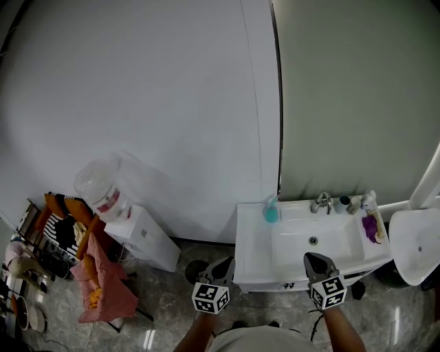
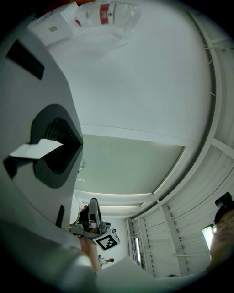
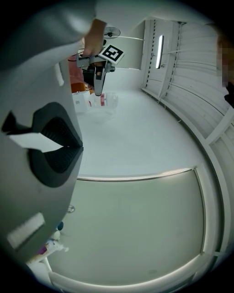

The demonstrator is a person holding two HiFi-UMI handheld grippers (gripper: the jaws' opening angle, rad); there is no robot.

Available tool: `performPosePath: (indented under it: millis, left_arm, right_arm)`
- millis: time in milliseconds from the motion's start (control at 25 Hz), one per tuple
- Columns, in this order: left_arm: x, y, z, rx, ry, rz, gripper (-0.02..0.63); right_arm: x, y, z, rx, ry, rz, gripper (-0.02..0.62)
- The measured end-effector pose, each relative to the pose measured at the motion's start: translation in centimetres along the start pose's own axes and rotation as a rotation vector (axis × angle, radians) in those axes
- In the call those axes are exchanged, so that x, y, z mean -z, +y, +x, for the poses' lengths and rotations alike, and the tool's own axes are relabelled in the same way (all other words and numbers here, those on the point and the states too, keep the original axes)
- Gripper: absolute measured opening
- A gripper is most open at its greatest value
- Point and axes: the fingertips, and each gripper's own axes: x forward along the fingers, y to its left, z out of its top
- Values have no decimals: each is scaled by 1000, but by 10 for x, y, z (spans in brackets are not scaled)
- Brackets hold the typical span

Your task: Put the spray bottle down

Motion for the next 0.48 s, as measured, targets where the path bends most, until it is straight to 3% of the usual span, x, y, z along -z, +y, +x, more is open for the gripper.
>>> performPosePath:
  millis: [480]
  left_arm:
    - [-2, 6, 2, -12, 2, -3, 6]
  right_arm:
    - [-3, -2, 7, -4, -1, -11, 11]
